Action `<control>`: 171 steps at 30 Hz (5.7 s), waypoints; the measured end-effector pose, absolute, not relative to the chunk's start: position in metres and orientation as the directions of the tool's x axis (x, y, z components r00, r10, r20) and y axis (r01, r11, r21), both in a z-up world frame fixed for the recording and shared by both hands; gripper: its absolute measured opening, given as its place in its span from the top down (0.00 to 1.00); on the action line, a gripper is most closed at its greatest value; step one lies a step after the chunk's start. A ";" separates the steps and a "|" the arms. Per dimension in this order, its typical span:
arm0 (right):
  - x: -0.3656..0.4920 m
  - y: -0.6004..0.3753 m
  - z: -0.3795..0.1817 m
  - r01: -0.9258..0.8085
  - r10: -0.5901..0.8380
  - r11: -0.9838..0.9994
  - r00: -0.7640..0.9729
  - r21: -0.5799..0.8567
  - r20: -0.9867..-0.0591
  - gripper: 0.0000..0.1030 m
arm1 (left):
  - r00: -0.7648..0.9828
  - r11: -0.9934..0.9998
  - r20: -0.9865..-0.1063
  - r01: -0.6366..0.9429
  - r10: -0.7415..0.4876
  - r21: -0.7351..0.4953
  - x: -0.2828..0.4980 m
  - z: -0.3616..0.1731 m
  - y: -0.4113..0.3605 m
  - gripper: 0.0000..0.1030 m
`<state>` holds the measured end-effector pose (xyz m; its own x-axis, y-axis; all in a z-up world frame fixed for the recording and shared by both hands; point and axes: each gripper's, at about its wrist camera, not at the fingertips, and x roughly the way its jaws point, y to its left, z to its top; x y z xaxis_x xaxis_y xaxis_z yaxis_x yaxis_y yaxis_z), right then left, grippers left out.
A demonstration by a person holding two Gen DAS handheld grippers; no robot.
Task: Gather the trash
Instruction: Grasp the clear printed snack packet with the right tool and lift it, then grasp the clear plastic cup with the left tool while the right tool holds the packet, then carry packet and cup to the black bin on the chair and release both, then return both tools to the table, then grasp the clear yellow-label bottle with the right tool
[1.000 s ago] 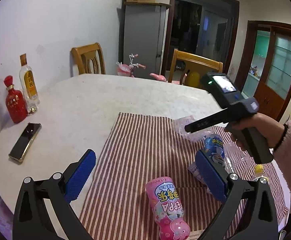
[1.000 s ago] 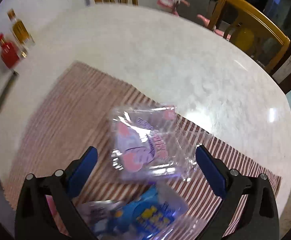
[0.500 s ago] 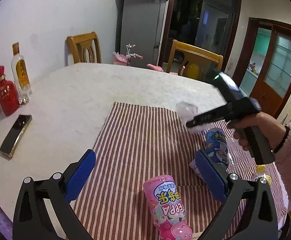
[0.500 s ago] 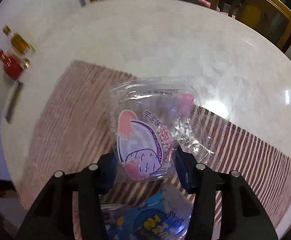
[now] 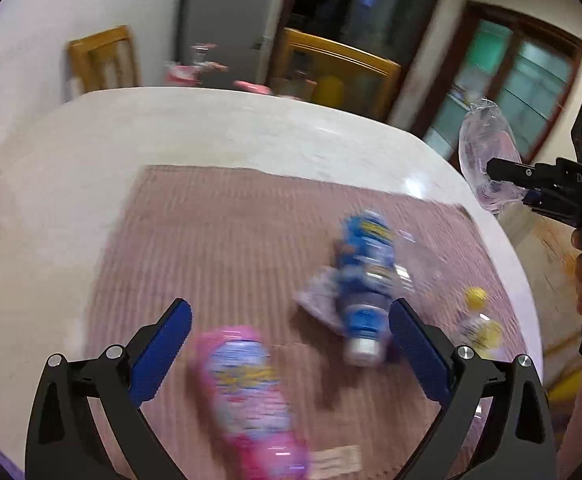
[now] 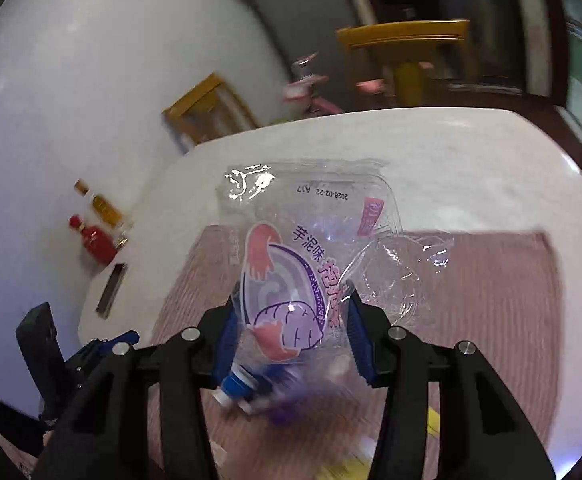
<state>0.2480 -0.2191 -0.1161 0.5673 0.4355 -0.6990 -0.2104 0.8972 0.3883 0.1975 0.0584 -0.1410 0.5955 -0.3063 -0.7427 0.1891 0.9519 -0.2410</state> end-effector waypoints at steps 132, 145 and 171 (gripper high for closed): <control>-0.085 -0.398 -0.124 0.468 -0.251 0.808 0.823 0.357 -0.510 0.15 | 0.641 0.754 -0.515 0.656 -0.569 -0.017 0.037 -0.125 -0.182 0.06; 0.007 -0.223 -0.069 0.014 0.110 0.957 0.907 0.288 -0.407 0.13 | 0.842 0.959 -0.458 0.262 -0.283 -0.112 0.046 -0.079 -0.004 0.06; 0.026 -0.189 -0.082 -0.022 0.153 0.960 0.876 0.280 -0.457 0.13 | 0.893 0.989 -0.425 0.145 -0.148 -0.040 0.032 -0.073 0.022 0.06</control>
